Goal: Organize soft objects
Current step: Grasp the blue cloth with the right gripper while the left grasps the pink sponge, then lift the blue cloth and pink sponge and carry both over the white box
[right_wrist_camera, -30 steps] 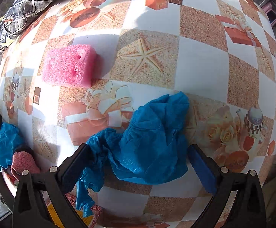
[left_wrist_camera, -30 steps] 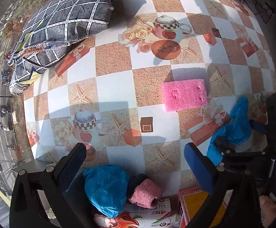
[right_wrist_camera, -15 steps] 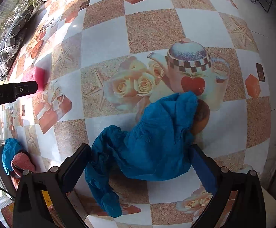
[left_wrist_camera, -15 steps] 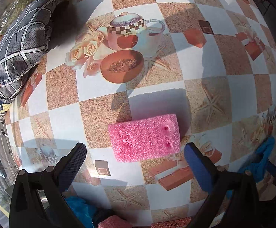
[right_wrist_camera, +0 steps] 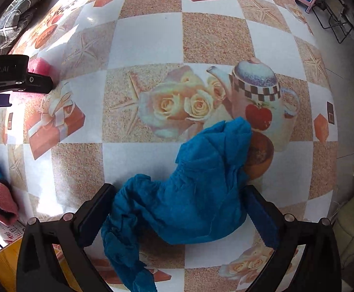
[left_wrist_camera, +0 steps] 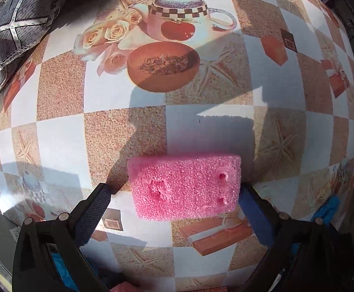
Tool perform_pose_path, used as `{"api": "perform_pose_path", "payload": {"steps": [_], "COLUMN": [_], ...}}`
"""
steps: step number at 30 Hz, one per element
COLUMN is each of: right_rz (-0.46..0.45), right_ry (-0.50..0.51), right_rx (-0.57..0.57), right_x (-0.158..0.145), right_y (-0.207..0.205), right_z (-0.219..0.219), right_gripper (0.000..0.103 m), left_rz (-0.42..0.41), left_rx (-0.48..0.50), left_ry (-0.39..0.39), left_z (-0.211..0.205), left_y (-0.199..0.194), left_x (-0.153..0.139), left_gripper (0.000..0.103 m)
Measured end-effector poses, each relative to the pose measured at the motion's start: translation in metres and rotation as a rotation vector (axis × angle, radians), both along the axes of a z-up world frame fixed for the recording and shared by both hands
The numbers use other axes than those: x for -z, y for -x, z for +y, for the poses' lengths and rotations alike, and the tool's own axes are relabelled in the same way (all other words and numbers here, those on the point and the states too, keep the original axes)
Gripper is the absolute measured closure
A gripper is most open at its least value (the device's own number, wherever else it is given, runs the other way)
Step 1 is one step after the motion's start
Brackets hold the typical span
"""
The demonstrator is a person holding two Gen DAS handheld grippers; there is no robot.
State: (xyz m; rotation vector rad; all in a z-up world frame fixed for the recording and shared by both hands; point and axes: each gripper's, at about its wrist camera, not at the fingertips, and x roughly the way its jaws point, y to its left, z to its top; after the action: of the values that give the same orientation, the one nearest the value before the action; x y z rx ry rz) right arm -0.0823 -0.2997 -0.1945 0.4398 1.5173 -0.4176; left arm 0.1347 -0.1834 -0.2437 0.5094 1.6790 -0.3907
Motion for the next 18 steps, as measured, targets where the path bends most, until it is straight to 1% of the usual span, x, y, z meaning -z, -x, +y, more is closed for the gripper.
{"api": "perform_pose_path", "payload": {"steps": [2, 3, 4, 5, 6, 8, 9, 10, 12, 15, 18], "right_rz": [0.007, 0.002, -0.014, -0.034, -0.044, -0.041, -0.044, -0.049, -0.078, -0.126, -0.164], "right_ry": [0.001, 0.004, 0.015, 0.027, 0.031, 0.003, -0.002, -0.015, -0.07, -0.111, -0.142], "right_rx": [-0.006, -0.022, -0.045, -0.067, -0.077, -0.068, -0.064, -0.059, -0.021, 0.033, 0.066], "right_x": [-0.002, -0.005, -0.009, -0.014, -0.019, -0.021, -0.022, -0.022, -0.029, -0.036, -0.051], "right_y": [0.001, -0.002, -0.005, -0.013, -0.014, -0.013, -0.012, -0.01, -0.001, 0.015, 0.029], "right_z": [0.004, 0.007, 0.01, 0.015, 0.016, 0.016, 0.016, 0.015, 0.01, -0.002, -0.009], "right_gripper": [0.002, 0.011, 0.03, 0.044, 0.07, 0.071, 0.078, 0.081, 0.082, 0.082, 0.082], "left_rz": [0.014, 0.007, -0.009, -0.025, -0.032, -0.051, -0.069, -0.093, -0.125, -0.147, -0.171], "left_rx": [-0.001, 0.005, 0.019, 0.034, 0.043, 0.072, 0.102, 0.134, 0.162, 0.15, 0.127], "left_ry": [-0.013, -0.014, -0.011, -0.002, 0.011, 0.027, 0.018, 0.004, 0.012, 0.052, 0.071], "left_z": [-0.004, -0.004, -0.013, -0.021, -0.024, -0.033, -0.036, -0.038, -0.039, -0.026, -0.009], "left_y": [-0.004, -0.004, 0.0, 0.005, 0.008, 0.016, 0.019, 0.023, 0.028, 0.03, 0.033], "left_x": [-0.001, -0.002, -0.003, -0.007, -0.011, -0.021, -0.026, -0.032, -0.045, -0.07, -0.093], "left_gripper": [0.0, 0.0, 0.001, 0.006, 0.009, 0.023, 0.029, 0.029, 0.029, 0.029, 0.029]}}
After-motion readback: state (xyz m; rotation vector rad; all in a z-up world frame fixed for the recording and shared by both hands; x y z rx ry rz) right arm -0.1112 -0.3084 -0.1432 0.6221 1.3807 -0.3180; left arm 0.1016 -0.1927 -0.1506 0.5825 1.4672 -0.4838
